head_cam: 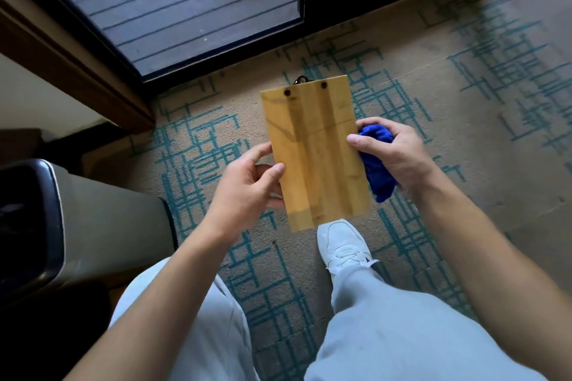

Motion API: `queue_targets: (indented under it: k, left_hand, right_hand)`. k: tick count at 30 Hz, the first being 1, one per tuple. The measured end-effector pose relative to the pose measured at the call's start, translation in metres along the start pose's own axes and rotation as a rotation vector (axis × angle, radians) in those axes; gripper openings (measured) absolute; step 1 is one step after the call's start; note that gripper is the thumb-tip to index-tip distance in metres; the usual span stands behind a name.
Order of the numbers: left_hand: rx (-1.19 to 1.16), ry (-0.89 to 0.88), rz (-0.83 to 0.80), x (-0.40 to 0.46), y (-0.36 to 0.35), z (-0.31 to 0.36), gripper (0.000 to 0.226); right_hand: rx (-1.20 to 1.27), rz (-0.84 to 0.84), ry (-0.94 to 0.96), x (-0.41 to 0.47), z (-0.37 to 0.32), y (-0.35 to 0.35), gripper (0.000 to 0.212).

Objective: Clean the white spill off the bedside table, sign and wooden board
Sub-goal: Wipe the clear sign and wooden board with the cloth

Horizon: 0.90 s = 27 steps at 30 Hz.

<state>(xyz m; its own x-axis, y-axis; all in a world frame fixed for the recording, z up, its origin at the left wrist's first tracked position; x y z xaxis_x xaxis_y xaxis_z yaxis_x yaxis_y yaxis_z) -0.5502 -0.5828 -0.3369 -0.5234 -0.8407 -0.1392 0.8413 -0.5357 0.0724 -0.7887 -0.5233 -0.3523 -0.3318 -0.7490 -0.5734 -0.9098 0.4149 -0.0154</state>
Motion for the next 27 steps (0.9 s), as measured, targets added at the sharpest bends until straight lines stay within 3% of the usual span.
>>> queue_targets:
  k: [6, 9, 13, 19, 27]
  left_hand:
    - [-0.065, 0.115, 0.087, 0.016, -0.019, -0.033, 0.018]
    - [-0.069, 0.179, 0.148, 0.035, -0.030, -0.064, 0.018]
    - [0.040, 0.268, 0.208, 0.063, -0.049, -0.124, 0.016]
    - [0.251, 0.393, 0.221, 0.072, -0.042, -0.216, 0.022]
    - [0.246, 0.439, 0.224, 0.082, -0.043, -0.231, 0.022]
  right_hand:
    - [0.051, 0.036, -0.057, 0.021, 0.012, 0.016, 0.015]
    - [0.018, 0.222, 0.014, 0.040, 0.013, 0.037, 0.024]
    - [0.103, 0.404, -0.054, 0.054, 0.038, 0.071, 0.037]
    - [0.030, 0.397, -0.098, 0.054, 0.067, 0.080, 0.020]
    - [-0.016, 0.327, -0.146, 0.053, 0.085, 0.071, 0.023]
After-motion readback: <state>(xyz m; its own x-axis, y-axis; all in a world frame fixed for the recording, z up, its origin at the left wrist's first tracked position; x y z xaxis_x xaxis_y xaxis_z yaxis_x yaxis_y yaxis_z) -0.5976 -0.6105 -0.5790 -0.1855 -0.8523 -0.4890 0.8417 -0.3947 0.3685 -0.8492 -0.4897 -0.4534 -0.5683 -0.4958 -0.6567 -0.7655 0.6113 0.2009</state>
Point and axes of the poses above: each hand's wrist, its own x-axis towards the middle knuckle, its own y-axis out of the back of the hand, z = x × y, the point moved 8 cm from there along x, towards the middle knuckle, and after that the axes turned 14 degrees about -y, right-handed, at the moved point
